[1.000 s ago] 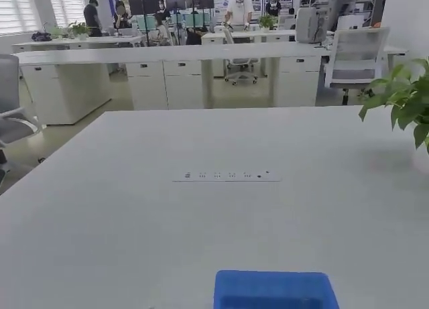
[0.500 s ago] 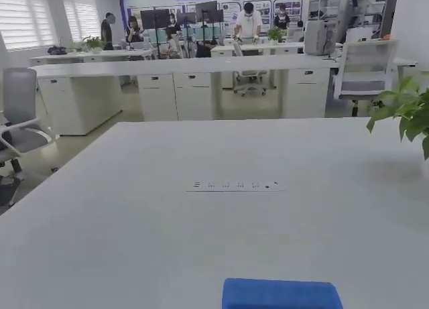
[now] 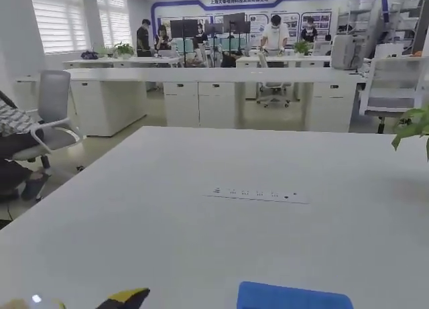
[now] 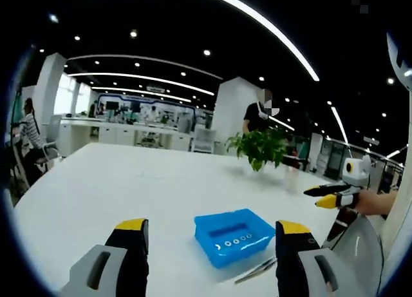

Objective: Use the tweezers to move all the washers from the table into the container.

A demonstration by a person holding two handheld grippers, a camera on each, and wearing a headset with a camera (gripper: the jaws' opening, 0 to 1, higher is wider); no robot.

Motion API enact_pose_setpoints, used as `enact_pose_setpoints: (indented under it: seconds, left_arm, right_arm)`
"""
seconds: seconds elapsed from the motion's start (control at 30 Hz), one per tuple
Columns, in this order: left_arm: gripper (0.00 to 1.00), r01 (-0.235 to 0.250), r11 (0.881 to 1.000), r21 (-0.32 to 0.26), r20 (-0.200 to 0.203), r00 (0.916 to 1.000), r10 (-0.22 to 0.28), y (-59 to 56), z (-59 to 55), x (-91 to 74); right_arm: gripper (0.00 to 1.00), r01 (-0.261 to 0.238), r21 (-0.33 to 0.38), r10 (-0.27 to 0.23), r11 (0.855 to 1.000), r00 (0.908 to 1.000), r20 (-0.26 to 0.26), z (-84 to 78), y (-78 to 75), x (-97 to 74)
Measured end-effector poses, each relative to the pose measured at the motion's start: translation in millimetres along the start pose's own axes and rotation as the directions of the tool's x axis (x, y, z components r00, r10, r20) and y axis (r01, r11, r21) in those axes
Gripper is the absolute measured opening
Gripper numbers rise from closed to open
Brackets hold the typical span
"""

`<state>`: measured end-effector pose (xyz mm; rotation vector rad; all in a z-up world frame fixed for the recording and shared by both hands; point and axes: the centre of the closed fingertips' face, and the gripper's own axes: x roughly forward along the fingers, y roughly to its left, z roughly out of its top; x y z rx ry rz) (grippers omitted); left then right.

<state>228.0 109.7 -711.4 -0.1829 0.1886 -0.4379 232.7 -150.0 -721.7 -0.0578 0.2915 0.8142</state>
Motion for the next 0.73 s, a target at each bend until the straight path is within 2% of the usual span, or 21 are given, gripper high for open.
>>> enact_pose_setpoints:
  seconds: [0.03, 0.1, 0.13, 0.2, 0.3, 0.37, 0.43, 0.47, 0.53, 0.73]
  left_arm:
    - [0.88, -0.022, 1.000, -0.001, 0.042, 0.9989, 0.022, 0.9, 5.0, -2.5]
    - [0.96, -0.053, 0.999, 0.001, 0.094, 0.9942, 0.052, 1.0, 9.6, -4.6]
    - [0.99, -0.063, 0.998, 0.009, 0.108, 0.9922, 0.061, 0.2, 10.5, -4.5]
    - [0.99, -0.070, 0.997, 0.019, 0.106, 0.9920, 0.067, -3.6, 7.8, -3.8]
    - [0.99, -0.072, 0.997, 0.043, 0.125, 0.9900, 0.066, -10.5, 6.9, 1.2]
    - [0.99, -0.066, 0.993, 0.096, 0.119, 0.9914, 0.054, -14.8, 5.0, 5.9]
    - [0.99, -0.046, 0.993, 0.110, 0.095, 0.9948, 0.036, -18.4, 0.1, 9.6]
    - [0.99, -0.043, 0.993, 0.108, 0.087, 0.9956, 0.033, -18.5, -2.2, 10.8]
    - [0.99, -0.039, 0.994, 0.105, 0.078, 0.9965, 0.030, -17.3, -4.5, 11.0]
    - [0.99, -0.055, 0.996, 0.074, 0.080, 0.9956, 0.049, -11.5, -5.7, 10.2]
  right_arm:
    - [0.51, 0.005, 0.026, -0.006, 1.000, 0.9992, 0.039, 6.1, -2.2, -2.6]
    - [0.59, 0.024, 0.071, -0.031, 0.997, 0.9944, 0.101, 14.4, -8.2, -7.4]
    - [0.63, 0.030, 0.075, -0.038, 0.997, 0.9929, 0.112, 15.7, -9.8, -8.5]
    - [0.73, 0.069, 0.076, -0.080, 0.995, 0.9855, 0.149, 19.1, -18.5, -12.8]
    - [0.86, 0.134, 0.065, -0.143, 0.989, 0.9755, 0.167, 18.4, -29.9, -15.9]
    - [0.94, 0.152, 0.044, -0.158, 0.987, 0.9680, 0.195, 20.8, -32.1, -14.7]
    - [0.99, 0.190, 0.017, -0.189, 0.982, 0.9604, 0.204, 20.5, -37.2, -13.8]
    - [0.99, 0.181, 0.007, -0.179, 0.984, 0.9651, 0.191, 18.3, -35.8, -12.1]
    - [0.99, 0.197, -0.013, -0.192, 0.980, 0.9644, 0.182, 15.2, -37.9, -11.8]
    - [0.99, 0.188, -0.014, -0.184, 0.982, 0.9709, 0.153, 8.7, -38.5, -8.2]
